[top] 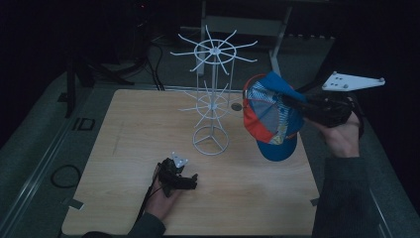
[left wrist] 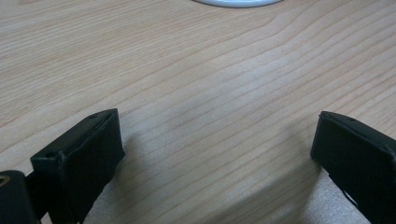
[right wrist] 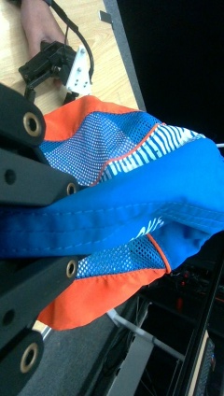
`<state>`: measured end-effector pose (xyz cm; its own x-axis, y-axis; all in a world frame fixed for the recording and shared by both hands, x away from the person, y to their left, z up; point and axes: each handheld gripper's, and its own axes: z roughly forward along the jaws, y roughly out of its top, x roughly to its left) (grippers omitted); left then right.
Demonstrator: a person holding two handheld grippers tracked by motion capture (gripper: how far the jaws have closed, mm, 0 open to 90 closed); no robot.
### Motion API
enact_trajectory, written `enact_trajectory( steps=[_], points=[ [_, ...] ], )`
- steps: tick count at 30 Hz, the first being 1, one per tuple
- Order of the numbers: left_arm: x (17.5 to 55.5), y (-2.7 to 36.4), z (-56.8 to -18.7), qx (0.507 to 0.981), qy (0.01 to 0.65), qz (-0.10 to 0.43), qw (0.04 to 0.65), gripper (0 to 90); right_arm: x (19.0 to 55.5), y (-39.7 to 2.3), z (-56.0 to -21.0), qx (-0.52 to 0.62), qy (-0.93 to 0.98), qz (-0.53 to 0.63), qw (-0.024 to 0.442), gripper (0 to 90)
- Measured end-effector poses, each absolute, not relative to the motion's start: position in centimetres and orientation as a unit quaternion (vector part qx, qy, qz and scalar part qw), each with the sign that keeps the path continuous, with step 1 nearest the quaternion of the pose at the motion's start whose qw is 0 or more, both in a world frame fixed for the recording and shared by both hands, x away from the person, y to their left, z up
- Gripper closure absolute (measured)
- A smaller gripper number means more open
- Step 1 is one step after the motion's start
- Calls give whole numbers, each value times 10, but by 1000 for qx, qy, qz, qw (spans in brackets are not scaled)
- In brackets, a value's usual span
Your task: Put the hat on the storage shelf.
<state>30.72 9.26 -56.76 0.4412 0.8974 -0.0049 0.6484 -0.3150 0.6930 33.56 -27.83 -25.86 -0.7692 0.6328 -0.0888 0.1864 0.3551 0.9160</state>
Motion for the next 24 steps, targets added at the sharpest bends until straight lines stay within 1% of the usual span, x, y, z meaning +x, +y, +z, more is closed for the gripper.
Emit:
enact_trajectory(
  steps=[24],
  points=[
    [307, 93, -568, 787, 491, 196, 318, 26, 333, -284, -244, 254, 778, 524, 234, 879]
  ],
)
